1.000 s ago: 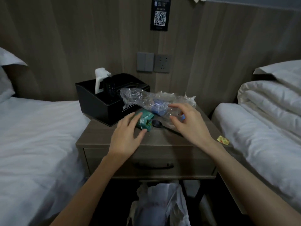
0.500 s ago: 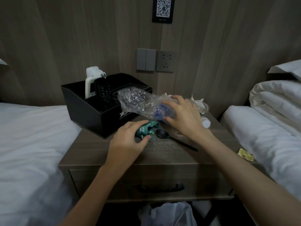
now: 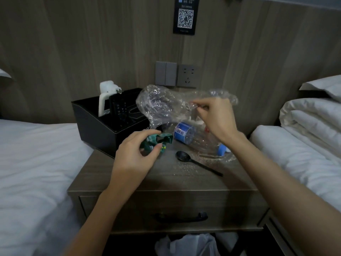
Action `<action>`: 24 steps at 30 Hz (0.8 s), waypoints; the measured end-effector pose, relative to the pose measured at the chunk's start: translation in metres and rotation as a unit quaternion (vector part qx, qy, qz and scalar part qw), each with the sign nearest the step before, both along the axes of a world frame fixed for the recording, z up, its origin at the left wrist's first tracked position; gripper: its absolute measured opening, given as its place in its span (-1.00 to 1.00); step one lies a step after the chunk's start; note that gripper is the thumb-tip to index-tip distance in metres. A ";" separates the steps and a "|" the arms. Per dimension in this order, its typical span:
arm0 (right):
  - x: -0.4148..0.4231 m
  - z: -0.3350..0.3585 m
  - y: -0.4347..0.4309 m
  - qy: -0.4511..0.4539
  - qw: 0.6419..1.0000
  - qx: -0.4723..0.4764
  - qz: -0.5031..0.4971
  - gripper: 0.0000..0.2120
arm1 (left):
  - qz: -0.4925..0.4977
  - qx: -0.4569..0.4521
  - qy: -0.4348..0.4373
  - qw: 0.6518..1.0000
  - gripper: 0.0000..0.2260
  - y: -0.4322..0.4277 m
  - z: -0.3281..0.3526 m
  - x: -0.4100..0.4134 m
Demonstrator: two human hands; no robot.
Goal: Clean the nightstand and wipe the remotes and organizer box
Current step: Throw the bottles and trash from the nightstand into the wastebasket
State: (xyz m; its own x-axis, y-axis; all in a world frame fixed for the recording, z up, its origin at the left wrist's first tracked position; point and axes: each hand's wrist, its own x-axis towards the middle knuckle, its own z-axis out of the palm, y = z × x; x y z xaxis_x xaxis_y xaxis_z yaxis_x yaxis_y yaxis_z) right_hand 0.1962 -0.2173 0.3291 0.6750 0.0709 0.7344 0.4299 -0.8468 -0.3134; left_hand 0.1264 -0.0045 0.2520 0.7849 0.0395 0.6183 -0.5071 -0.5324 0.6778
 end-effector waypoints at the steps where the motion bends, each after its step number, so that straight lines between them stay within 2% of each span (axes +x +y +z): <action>1: -0.005 0.007 -0.001 -0.009 1.000 0.003 0.013 -0.70 | 0.005 -0.002 -0.011 1.000 -0.72 0.001 0.003 -0.004; 5: -0.025 0.027 -0.008 -0.037 0.999 -0.005 0.026 -0.71 | 0.025 -0.014 -0.047 0.998 -0.73 0.009 0.010 -0.028; 12: -0.073 0.026 -0.040 -0.067 0.997 0.032 0.016 -0.65 | 0.036 -0.101 -0.033 0.994 -0.67 0.021 0.005 -0.062; 15: -0.104 0.011 -0.048 -0.074 0.996 0.017 0.042 -0.65 | -0.001 -0.168 -0.007 0.986 -0.68 0.014 0.003 -0.077; 18: -0.134 -0.013 -0.053 -0.058 0.995 0.004 0.076 -0.63 | -0.015 -0.170 0.004 0.985 -0.71 0.002 -0.001 -0.097; 21: -0.159 -0.045 -0.057 -0.059 0.992 -0.050 0.101 -0.62 | -0.027 -0.173 0.022 0.984 -0.71 -0.003 -0.012 -0.116; 24: -0.182 -0.079 -0.062 -0.023 0.988 -0.090 0.122 -0.56 | -0.040 -0.172 0.050 0.983 -0.73 -0.002 -0.028 -0.131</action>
